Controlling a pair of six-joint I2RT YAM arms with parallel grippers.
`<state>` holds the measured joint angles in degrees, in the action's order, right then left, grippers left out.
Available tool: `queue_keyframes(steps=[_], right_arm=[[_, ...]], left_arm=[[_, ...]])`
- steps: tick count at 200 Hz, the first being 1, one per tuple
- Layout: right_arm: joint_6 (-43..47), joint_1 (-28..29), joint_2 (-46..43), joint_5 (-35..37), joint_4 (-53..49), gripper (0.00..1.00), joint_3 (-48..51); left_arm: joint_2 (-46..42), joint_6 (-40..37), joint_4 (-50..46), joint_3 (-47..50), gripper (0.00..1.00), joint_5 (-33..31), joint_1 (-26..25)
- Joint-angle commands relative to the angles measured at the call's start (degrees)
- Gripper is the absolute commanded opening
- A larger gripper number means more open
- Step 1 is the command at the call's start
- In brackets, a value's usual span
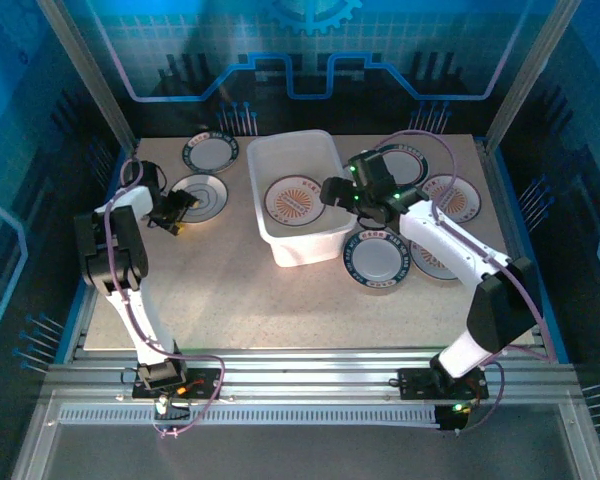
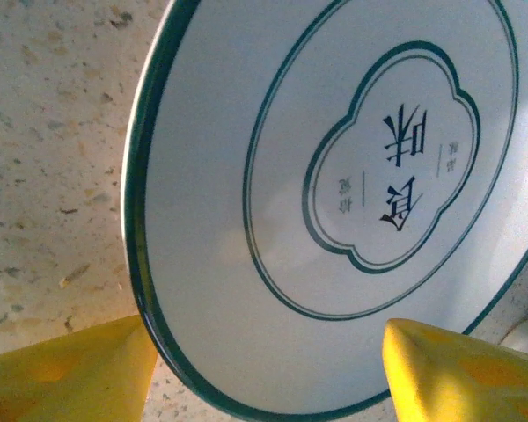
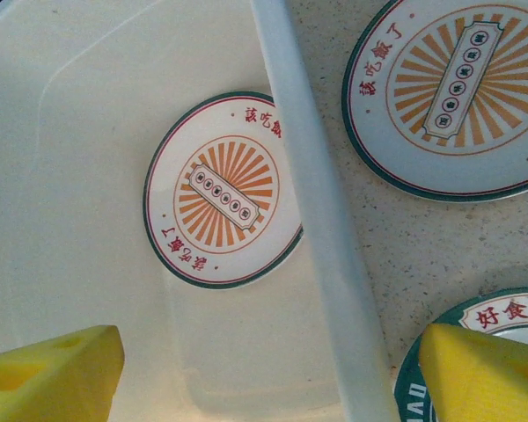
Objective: Place the plates into the plastic bin on the countertop
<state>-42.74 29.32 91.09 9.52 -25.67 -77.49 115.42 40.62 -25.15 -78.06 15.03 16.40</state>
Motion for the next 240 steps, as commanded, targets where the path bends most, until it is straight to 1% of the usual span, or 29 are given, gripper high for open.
queue_keyframes(steps=[1,78,132,240], right_arm=[[0.84,0.23,1.05,-1.03,-0.09,0.87,-2.49],[0.99,0.22,2.62,-0.82,-0.24,0.86,-3.89],[0.66,0.22,2.17,-1.16,-0.40,0.85,-3.30],[-0.75,1.26,-1.47,-0.92,1.32,0.81,0.50]], left_arm=[[1.21,0.73,-0.20,-0.94,0.68,1.23,0.64],[2.65,1.22,1.37,-1.08,0.50,2.00,0.71],[3.12,1.90,2.94,0.70,0.35,2.62,0.73],[0.20,1.77,5.04,4.89,0.15,3.87,0.71]])
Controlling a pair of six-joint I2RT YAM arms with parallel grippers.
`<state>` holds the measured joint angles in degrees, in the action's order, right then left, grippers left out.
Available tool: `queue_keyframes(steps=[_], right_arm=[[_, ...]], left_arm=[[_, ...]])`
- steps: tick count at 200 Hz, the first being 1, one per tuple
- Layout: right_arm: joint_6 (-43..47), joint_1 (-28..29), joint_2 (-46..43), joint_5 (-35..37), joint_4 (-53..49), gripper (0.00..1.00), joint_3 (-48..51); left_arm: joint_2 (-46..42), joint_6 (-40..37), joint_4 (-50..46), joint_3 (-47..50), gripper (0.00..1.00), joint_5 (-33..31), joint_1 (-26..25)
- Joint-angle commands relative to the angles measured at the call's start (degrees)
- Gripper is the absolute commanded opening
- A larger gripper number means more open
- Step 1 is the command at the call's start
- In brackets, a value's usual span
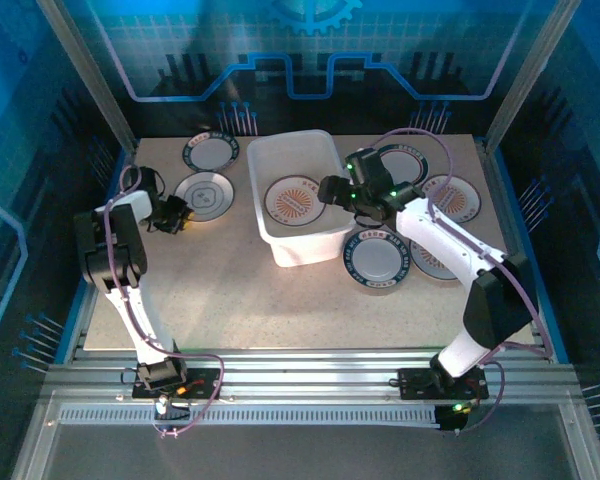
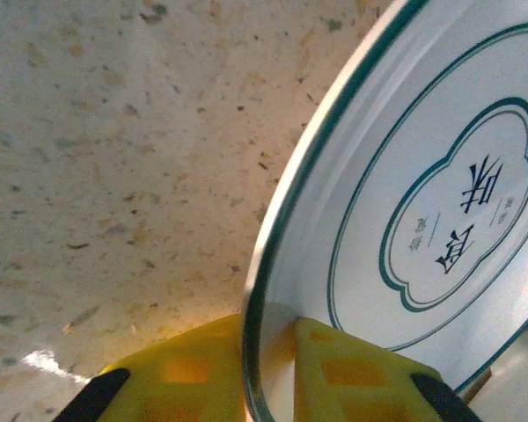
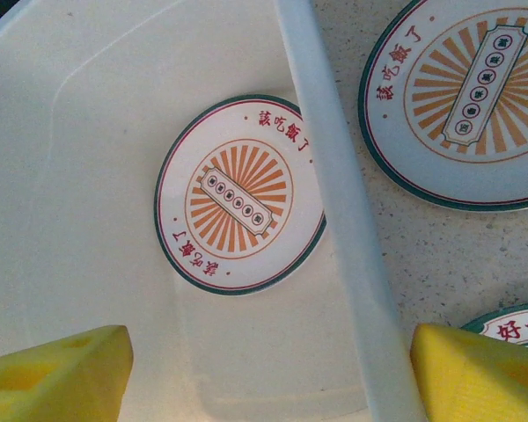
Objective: Place the plates into the plastic bin on the countertop
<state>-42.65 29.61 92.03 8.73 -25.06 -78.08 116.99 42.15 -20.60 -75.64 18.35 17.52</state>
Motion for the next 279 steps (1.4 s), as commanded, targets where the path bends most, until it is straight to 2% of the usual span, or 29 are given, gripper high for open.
queue_keyframes(steps=[1,63,119,162,209,279], right_arm=[[-0.89,0.98,-2.44,-0.12,0.71,0.81,1.13],[-0.97,3.21,-5.46,2.10,1.42,0.81,2.73],[-2.51,6.05,-11.07,5.71,3.17,0.80,8.49],[-4.29,7.31,-16.79,7.26,4.05,0.79,12.36],[-6.10,8.81,-19.78,4.77,5.52,0.78,13.34],[-7.32,13.63,-17.26,-1.39,8.03,0.75,8.86]], left_arm=[[-1.44,0.23,0.57,2.62,0.15,0.64,-0.39],[-8.78,0.28,2.36,7.52,0.08,1.47,-0.42],[-15.14,-0.78,2.43,10.41,0.01,3.11,-0.38],[-19.77,-1.19,2.58,11.37,0.00,5.24,-0.45],[-27.54,-1.46,2.82,13.25,0.00,7.79,-0.38],[-42.34,2.83,5.37,16.07,0.00,11.51,-0.82]])
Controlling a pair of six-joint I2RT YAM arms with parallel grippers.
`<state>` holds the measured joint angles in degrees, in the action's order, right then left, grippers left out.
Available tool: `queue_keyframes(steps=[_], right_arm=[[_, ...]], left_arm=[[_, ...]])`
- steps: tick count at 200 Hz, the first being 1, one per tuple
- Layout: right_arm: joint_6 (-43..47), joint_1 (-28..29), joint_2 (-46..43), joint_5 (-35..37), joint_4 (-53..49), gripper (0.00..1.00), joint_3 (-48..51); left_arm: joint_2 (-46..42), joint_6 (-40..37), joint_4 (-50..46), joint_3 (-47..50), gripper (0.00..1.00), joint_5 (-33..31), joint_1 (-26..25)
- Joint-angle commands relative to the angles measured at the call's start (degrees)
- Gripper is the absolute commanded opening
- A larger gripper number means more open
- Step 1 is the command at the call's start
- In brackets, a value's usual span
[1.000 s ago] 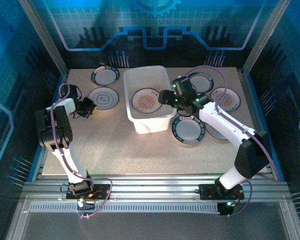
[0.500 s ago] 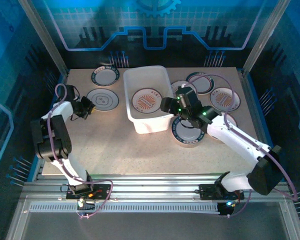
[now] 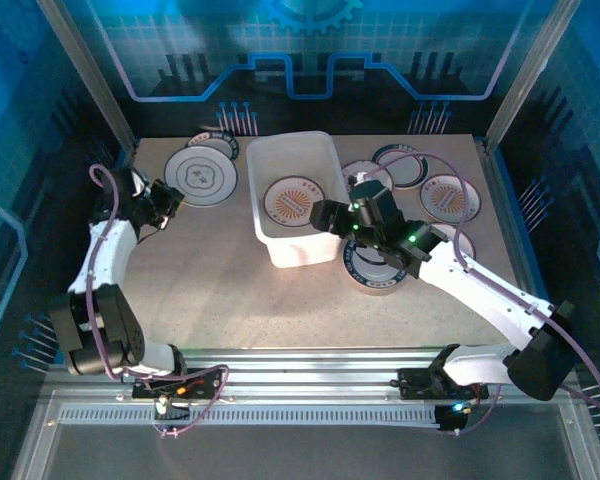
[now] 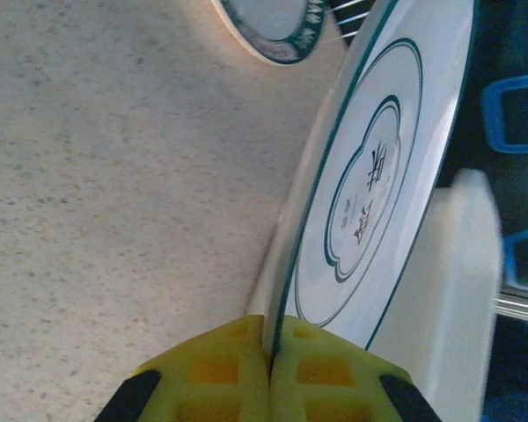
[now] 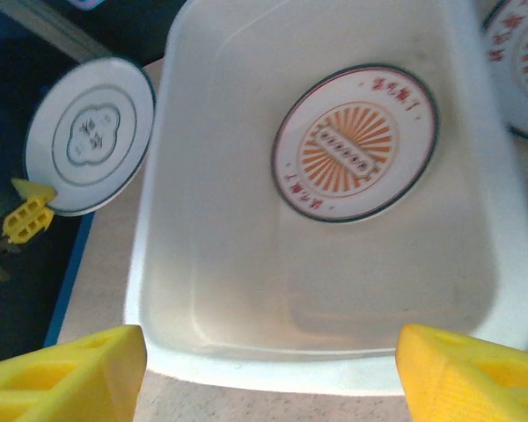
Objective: Place the plates into the plastic bin on the countertop
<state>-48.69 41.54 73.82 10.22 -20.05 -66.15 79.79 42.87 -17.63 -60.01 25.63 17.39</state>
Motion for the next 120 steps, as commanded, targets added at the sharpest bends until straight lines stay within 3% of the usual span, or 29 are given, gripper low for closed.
queue_keyframes(steps=[1,40,120], right_arm=[[-1.35,1.75,0.96,-2.94,3.10,0.75,-3.14],[-2.46,3.48,3.01,-6.09,5.51,0.73,-5.80],[-5.27,3.58,4.18,-9.52,15.10,0.65,-6.05]], left_arm=[[-5.29,2.16,2.41,0.39,0.00,4.33,-0.69],[-10.66,3.58,2.33,-1.31,0.00,6.26,-3.48],[-15.14,7.31,5.27,-1.55,0.00,3.34,-15.76]])
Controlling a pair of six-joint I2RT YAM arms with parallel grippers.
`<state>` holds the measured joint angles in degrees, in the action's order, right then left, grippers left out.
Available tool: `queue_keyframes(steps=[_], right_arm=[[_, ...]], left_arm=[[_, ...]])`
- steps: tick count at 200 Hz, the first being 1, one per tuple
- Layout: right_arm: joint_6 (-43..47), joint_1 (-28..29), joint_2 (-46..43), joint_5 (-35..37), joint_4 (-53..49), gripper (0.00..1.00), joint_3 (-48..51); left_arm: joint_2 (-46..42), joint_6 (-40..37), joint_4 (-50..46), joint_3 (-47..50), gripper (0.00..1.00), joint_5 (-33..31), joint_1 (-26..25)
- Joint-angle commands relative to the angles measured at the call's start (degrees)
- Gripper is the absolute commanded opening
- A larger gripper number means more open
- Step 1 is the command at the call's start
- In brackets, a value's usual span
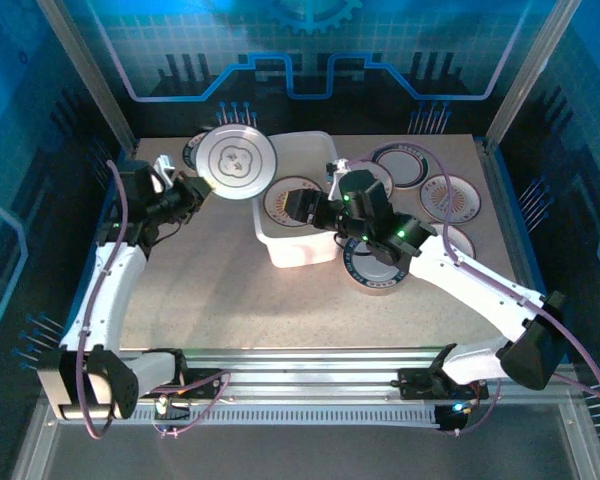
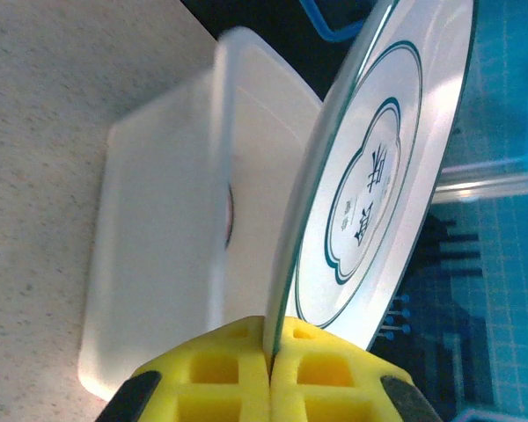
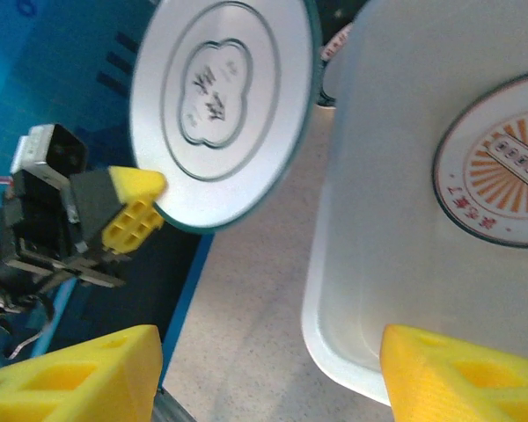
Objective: Place the plates into the plastic bin on the countertop
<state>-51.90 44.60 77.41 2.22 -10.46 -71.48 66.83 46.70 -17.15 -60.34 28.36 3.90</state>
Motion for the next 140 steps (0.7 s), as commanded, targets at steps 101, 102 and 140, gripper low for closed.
queue_keyframes(steps=[101,102,140], right_arm=[[-8.38,0.27,3.73,-0.15,11.65,0.55,2.22],[-8.48,0.25,3.72,0.00,11.71,0.54,2.31],[-10.84,0.05,4.05,1.91,14.51,0.49,4.53]], left_arm=[[-3.02,4.07,5.55,-0.66,0.00,-1.31,-8.02],[-3.02,4.05,5.55,-0.70,0.00,-1.30,-8.02],[-3.01,3.84,5.55,-0.84,0.00,-1.11,-8.38]])
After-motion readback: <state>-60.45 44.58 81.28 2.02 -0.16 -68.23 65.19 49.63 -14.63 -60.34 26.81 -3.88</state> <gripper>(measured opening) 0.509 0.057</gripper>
